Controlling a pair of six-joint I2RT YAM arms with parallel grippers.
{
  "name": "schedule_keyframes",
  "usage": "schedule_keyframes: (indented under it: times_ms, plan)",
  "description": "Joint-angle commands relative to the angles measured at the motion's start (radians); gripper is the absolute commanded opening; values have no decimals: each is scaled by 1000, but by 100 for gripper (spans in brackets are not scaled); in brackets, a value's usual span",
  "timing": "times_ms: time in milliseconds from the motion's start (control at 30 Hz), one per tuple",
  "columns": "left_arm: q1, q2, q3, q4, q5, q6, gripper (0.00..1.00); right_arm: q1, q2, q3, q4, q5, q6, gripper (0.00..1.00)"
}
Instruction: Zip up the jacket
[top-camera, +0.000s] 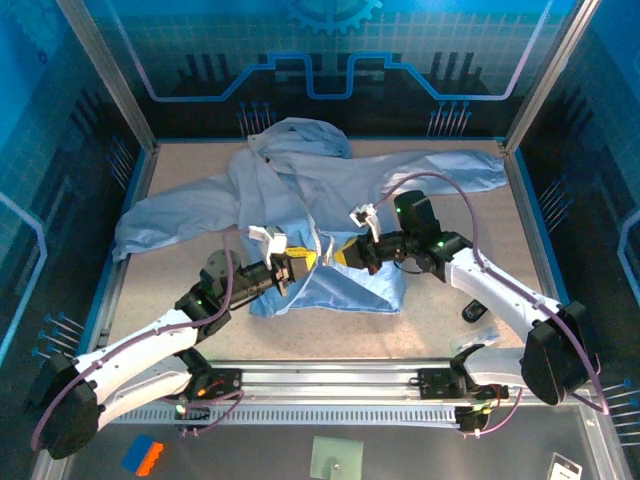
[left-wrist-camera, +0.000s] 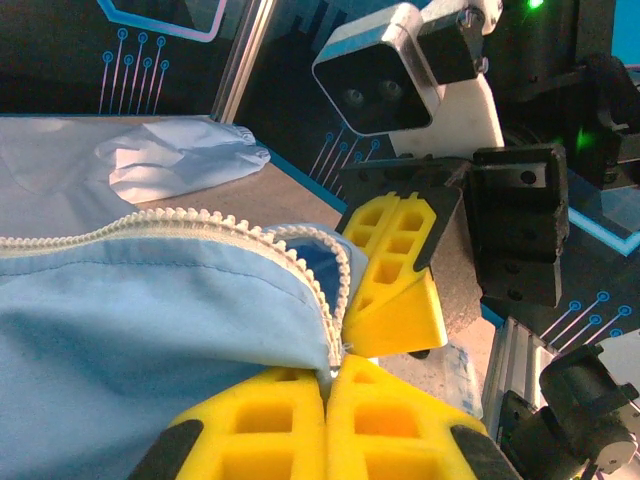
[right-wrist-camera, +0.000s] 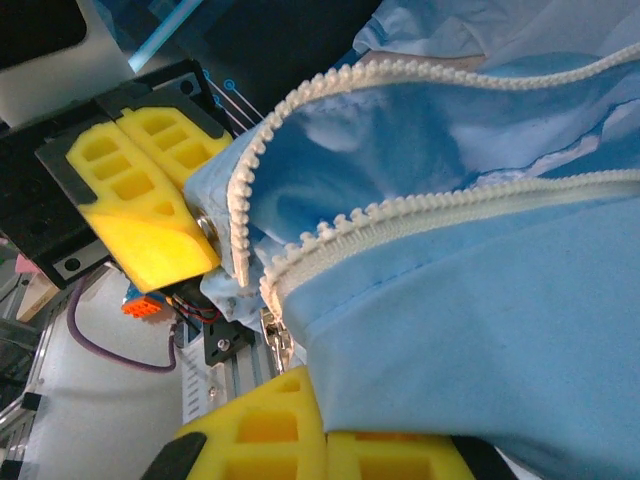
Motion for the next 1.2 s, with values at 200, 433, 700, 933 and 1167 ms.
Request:
schedule_keyframes:
  times_ms: [200,433,700,933,1167]
  plan:
    - [5,4,-12,95,15,13,0,-10,-21,-21,52,-60,8,0]
    - [6,13,-15,109,33,-8,0,-14,-21,-17,69,-67,17,0]
    - [7,30,-31,144,57,-32,0,-28,-27,-18,79,-81,23,0]
    - [7,40,-31,155,67,-43,0,-39,-33,-18,89,-97,29,0]
    - [6,41,-26,150,62,-36,0,-44,-28,-29,115,-117,43,0]
